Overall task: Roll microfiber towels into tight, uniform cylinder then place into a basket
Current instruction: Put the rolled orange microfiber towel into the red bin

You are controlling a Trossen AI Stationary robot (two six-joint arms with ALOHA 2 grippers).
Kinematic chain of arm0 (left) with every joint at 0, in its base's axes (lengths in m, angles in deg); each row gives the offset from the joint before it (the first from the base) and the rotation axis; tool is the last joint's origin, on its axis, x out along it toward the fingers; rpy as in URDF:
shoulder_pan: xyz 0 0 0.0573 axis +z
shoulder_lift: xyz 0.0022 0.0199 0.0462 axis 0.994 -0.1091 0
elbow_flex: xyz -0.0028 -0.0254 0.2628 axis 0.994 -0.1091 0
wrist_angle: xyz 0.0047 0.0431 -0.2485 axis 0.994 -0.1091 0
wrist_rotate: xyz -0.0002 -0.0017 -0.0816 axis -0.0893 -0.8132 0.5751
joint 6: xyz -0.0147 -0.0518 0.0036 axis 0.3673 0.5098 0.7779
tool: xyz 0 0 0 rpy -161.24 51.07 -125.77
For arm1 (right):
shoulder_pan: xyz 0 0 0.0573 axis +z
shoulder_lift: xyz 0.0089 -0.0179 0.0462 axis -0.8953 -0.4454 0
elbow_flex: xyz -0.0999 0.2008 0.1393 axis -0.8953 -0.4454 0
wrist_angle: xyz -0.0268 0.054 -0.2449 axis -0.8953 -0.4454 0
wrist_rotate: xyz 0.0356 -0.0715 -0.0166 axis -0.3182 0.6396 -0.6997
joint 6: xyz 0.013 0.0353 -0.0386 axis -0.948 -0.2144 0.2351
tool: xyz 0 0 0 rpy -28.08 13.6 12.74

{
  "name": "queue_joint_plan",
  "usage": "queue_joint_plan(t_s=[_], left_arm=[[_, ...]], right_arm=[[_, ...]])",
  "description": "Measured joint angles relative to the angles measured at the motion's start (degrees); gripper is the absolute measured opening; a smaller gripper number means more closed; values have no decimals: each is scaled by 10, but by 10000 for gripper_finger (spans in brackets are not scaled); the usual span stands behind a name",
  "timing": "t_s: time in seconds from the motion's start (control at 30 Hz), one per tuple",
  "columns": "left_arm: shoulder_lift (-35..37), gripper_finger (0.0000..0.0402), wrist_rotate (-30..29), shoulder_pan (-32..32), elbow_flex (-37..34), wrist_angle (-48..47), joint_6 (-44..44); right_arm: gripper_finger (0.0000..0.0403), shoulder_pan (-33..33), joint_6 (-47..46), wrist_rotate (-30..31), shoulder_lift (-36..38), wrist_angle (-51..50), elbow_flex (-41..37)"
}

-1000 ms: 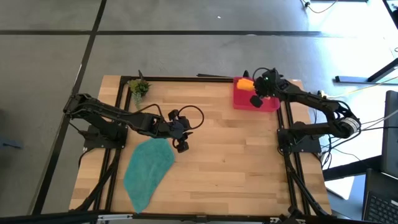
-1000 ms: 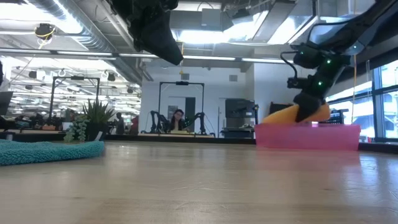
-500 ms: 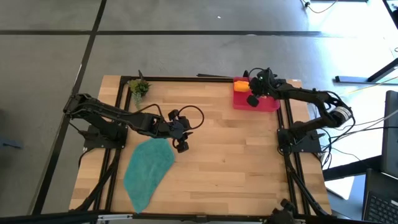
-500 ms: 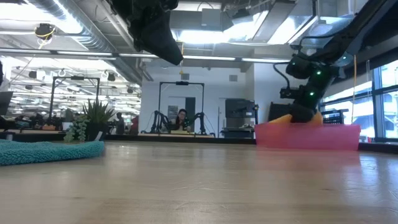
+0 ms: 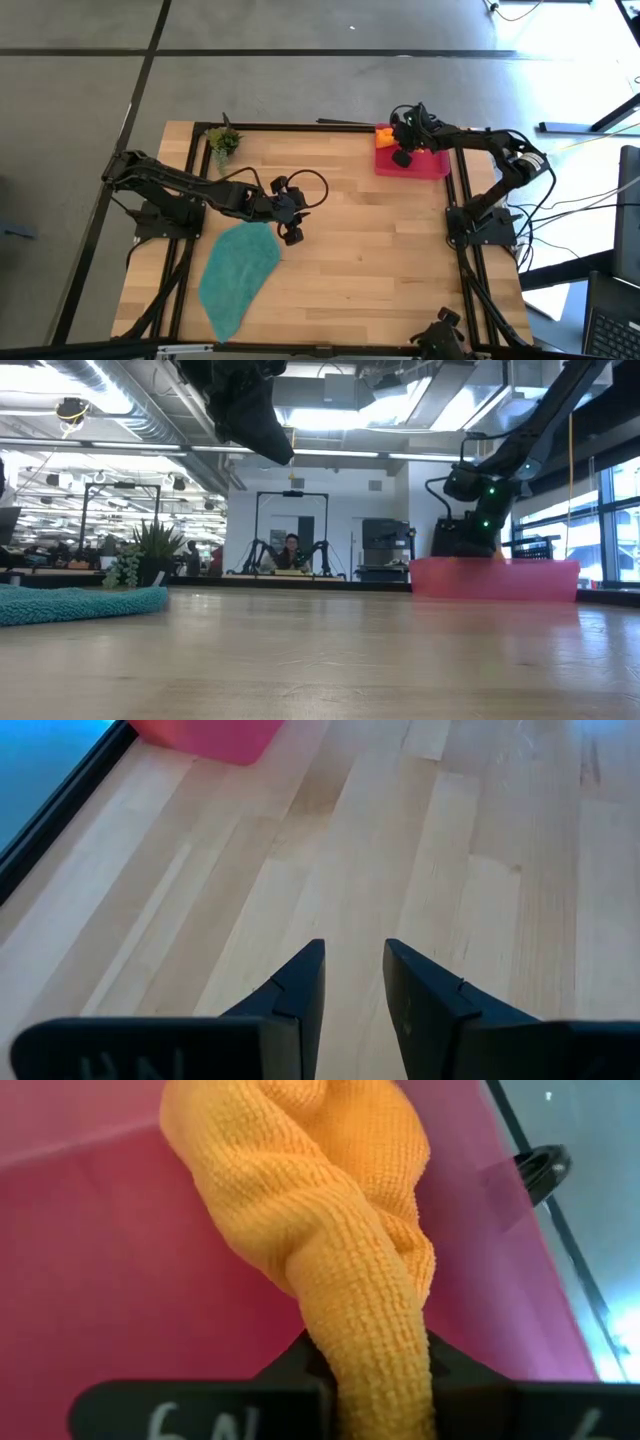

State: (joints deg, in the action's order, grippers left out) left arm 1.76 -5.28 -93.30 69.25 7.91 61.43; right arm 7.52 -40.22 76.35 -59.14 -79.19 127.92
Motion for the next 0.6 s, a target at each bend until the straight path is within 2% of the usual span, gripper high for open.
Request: queue_joint_plan(t_s=[0.17, 0.6], left_arm=[[0, 95, 0, 0, 0, 0, 0], [0, 95, 0, 0, 0, 0, 1]], right_arm=[[46, 0, -1, 21, 1, 6, 1], [56, 0, -2, 24, 1, 17, 1]])
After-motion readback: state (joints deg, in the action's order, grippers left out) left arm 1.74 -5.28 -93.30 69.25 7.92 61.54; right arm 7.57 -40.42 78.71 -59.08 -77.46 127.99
